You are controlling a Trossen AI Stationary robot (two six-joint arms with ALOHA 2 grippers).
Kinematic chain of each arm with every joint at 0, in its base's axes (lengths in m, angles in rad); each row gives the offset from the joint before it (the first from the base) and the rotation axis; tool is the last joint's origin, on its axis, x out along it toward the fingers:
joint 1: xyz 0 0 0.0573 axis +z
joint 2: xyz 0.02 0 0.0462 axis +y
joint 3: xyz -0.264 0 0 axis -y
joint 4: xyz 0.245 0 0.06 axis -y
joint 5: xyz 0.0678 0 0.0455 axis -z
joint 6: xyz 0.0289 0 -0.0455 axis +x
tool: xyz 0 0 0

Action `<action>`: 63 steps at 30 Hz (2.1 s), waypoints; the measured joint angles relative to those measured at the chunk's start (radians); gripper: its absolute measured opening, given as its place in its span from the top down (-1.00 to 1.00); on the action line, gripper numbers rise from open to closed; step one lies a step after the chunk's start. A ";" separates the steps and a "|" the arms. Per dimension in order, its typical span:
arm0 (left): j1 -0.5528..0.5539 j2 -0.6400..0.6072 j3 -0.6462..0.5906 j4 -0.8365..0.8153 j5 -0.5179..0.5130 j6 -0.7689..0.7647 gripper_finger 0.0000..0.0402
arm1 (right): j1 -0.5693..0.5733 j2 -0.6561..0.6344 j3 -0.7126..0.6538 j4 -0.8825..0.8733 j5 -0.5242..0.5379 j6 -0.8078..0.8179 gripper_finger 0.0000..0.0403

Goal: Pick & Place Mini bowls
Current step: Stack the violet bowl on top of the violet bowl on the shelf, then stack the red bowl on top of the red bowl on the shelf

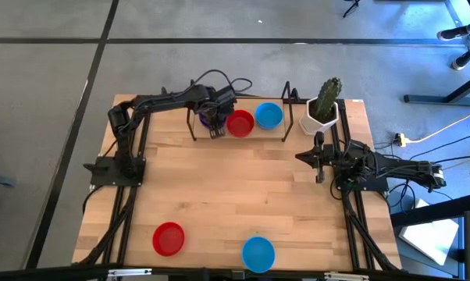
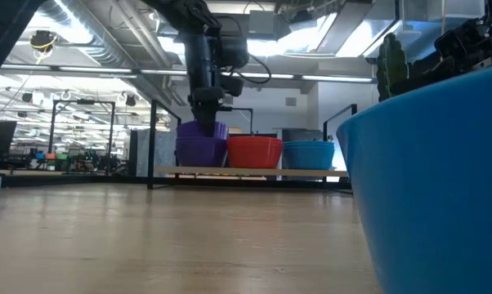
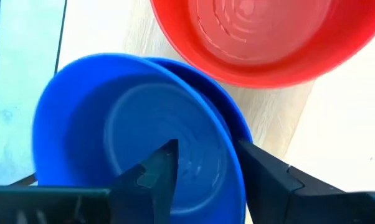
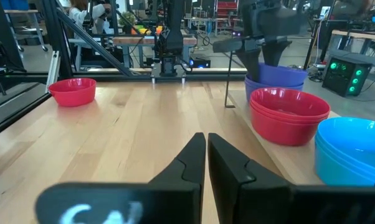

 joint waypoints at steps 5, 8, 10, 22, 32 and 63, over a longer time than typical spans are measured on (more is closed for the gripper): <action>-0.001 0.000 0.048 -0.064 -0.020 -0.007 0.17 | 0.000 0.000 0.000 0.000 0.000 -0.003 0.90; 0.000 0.000 0.079 -0.097 -0.023 -0.021 0.16 | 0.000 0.000 0.000 0.000 0.000 -0.003 0.90; -0.005 0.000 0.095 -0.097 -0.024 -0.033 0.17 | 0.000 0.000 0.000 0.000 0.000 -0.003 0.90; -0.034 0.000 0.111 -0.109 -0.026 -0.012 0.18 | 0.000 0.000 0.000 0.000 0.000 -0.002 0.90; -0.080 -0.070 0.111 -0.230 -0.096 0.018 0.40 | 0.000 0.000 0.000 0.001 0.000 -0.001 0.90; -0.945 -1.144 -1.106 0.782 -0.529 -0.444 0.99 | 0.000 0.000 0.000 0.069 -0.001 0.023 0.90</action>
